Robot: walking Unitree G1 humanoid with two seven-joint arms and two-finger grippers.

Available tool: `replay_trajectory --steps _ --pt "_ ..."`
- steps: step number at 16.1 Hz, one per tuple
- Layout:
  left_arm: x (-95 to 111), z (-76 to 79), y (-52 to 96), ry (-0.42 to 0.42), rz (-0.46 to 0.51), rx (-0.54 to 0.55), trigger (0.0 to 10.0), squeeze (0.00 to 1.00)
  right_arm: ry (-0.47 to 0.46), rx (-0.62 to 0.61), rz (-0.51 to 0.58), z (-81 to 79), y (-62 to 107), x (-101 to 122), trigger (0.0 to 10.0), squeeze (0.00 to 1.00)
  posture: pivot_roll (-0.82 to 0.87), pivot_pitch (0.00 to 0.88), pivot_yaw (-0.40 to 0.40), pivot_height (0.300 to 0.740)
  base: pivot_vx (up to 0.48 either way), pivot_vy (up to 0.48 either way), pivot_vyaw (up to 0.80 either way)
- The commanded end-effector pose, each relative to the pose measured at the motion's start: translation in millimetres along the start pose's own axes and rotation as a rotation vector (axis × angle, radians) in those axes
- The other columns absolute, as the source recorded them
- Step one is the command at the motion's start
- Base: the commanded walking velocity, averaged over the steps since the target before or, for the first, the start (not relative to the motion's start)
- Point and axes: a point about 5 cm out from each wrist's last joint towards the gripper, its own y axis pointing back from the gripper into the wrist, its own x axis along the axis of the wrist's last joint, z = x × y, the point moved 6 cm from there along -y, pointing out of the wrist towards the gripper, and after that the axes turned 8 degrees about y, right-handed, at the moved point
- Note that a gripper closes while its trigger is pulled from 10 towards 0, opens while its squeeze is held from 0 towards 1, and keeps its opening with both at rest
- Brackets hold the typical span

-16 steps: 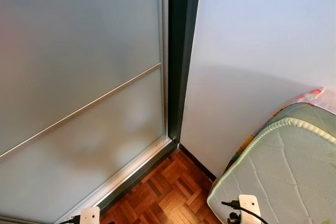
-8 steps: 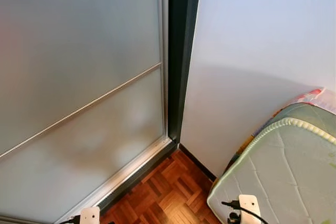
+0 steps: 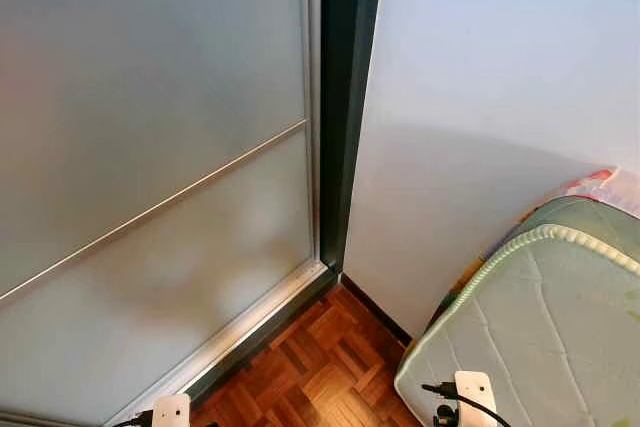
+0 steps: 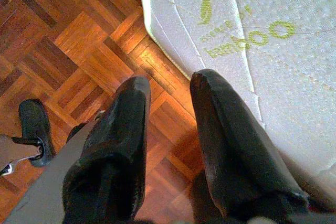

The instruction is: Clean up the room

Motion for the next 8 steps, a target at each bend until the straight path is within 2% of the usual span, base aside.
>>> replay_trajectory --steps 1,2,4,6,8 --pt "24.1 -10.8 -14.4 0.055 -0.101 0.028 10.0 0.0 -0.203 -0.005 0.133 59.3 -3.3 79.5 10.0 0.0 0.01 0.0 -0.011 0.74 0.0 0.0 -0.79" --pt "23.9 -14.5 -14.2 0.075 -0.1 0.052 10.0 0.0 -0.19 -0.002 0.129 59.1 -3.3 79.4 10.0 0.0 0.01 0.0 -0.012 0.74 0.0 0.0 -0.77" --pt "21.5 -14.1 -13.7 0.054 -0.109 0.051 10.0 0.0 -0.172 0.007 0.125 58.5 -3.3 79.5 10.0 0.0 0.01 0.0 -0.016 0.74 0.0 0.0 -0.77" --pt "26.7 -11.6 -15.0 0.101 -0.083 0.054 10.0 0.0 -0.165 0.01 0.126 58.5 -3.3 80.2 10.0 0.0 0.01 0.0 -0.018 0.74 0.0 0.0 -0.77" --pt "26.7 -10.5 -15.1 0.106 -0.084 0.047 10.0 0.0 -0.156 0.017 0.124 57.7 -3.3 80.4 10.0 0.0 0.01 0.0 -0.017 0.74 0.0 0.0 -0.77"
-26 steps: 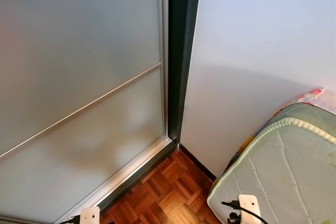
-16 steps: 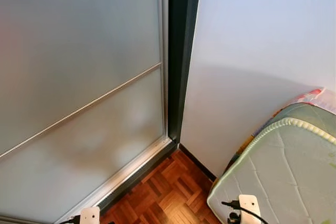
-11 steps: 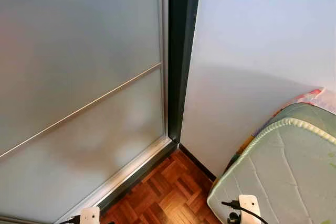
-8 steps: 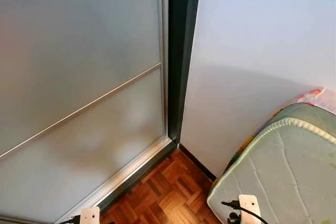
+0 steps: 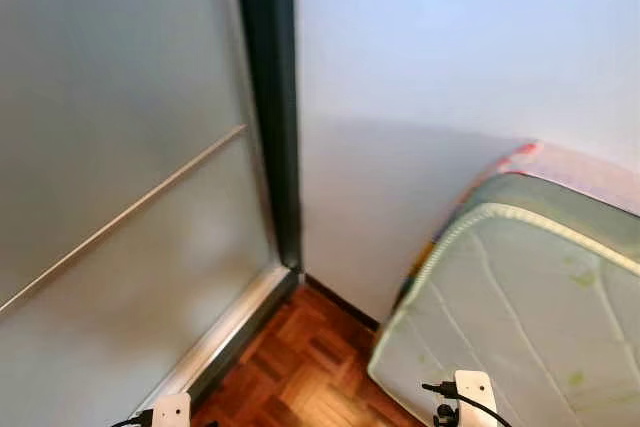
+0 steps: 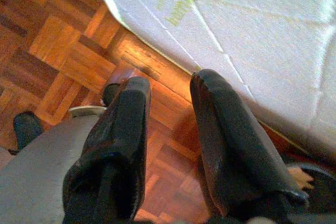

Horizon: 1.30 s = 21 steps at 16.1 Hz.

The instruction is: Clean up the room

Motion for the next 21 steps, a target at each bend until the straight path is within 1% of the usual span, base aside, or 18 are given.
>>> replay_trajectory --steps 1,2,4,6,7,10,21 --pt "27.1 -11.0 -15.0 0.09 -0.082 0.045 10.0 0.0 -0.15 0.02 0.122 57.1 -3.3 79.7 10.0 0.0 0.01 0.0 -0.014 0.74 0.0 0.0 -0.77" --pt "30.0 -11.6 -15.4 0.079 -0.07 0.047 10.0 0.0 -0.144 0.018 0.122 57.4 -3.3 80.1 10.0 0.0 0.01 0.0 -0.013 0.74 0.0 0.0 -0.77" --pt "33.5 -12.0 -16.2 0.09 -0.062 0.055 10.0 0.0 -0.144 0.017 0.123 57.6 -3.3 80.7 10.0 0.0 0.01 0.0 -0.013 0.74 0.0 0.0 -0.77" --pt "32.2 -12.9 -15.7 0.086 -0.063 0.05 10.0 0.0 -0.15 0.015 0.122 57.5 -3.4 80.8 10.0 0.0 0.01 0.0 -0.008 0.74 0.0 0.0 -0.77" --pt "31.8 -14.1 -15.4 0.066 -0.065 0.05 10.0 0.0 -0.15 0.015 0.121 57.0 -3.5 80.9 10.0 0.0 0.01 0.0 -0.004 0.74 0.0 0.0 -0.77" --pt "32.2 -15.4 -15.2 0.052 -0.062 0.05 10.0 0.0 -0.148 0.017 0.123 56.3 -3.6 81.4 10.0 0.0 0.01 0.0 0.001 0.74 0.0 0.0 -0.77" --pt "31.8 -15.0 -15.3 0.046 -0.066 0.049 10.0 0.0 -0.124 0.003 0.116 58.7 -3.5 81.2 10.0 0.0 0.01 0.0 -0.004 0.74 0.0 0.0 -0.77"
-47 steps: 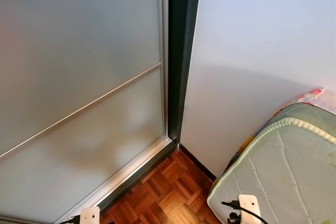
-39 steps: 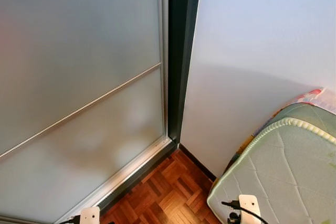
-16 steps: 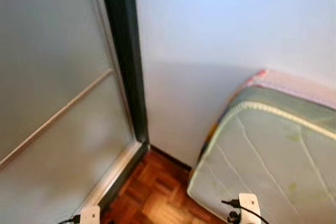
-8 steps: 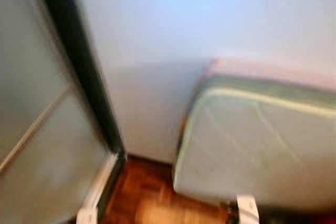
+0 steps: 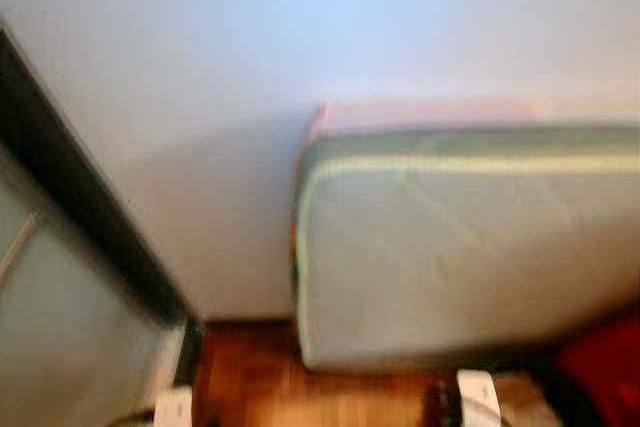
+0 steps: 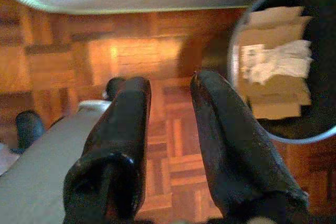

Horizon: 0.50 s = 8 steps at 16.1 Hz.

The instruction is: Clean up the room

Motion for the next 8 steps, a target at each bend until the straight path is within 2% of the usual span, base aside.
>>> replay_trajectory --steps 1,8 --pt "30.1 -16.4 -14.8 0.042 -0.071 0.05 10.0 0.0 -0.128 0.006 0.125 56.1 -3.3 82.8 10.0 0.0 0.01 0.0 -0.004 0.74 0.0 0.0 -0.77" --pt "30.7 -17.3 -14.9 0.033 -0.072 0.05 10.0 0.0 -0.122 -0.004 0.125 56.8 -3.4 83.0 10.0 0.0 0.01 0.0 -0.003 0.74 0.0 0.0 -0.77"
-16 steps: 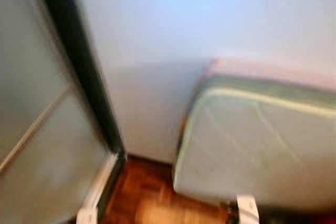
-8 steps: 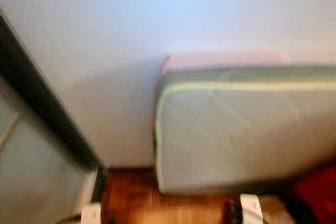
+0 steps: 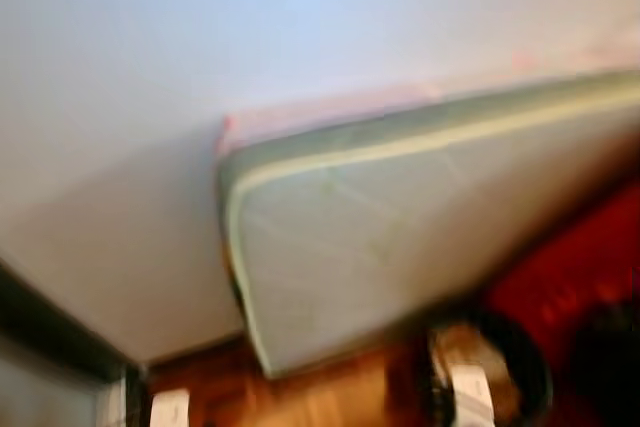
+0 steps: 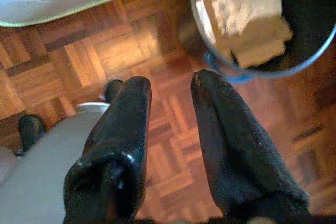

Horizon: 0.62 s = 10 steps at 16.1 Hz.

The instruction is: Clean up the room

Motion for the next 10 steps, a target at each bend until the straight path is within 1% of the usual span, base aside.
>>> replay_trajectory --steps 1,10 --pt "38.4 -11.0 -17.0 0.034 -0.053 0.036 10.0 0.0 -0.113 -0.022 0.127 65.0 -2.1 84.1 10.0 0.0 0.01 0.0 -0.004 0.74 0.0 0.0 -0.77" --pt "34.5 -10.5 -16.2 0.042 -0.06 0.035 10.0 0.0 -0.076 -0.019 0.115 66.0 -1.8 80.7 10.0 0.0 0.02 0.0 -0.016 0.74 0.0 0.0 -0.77"
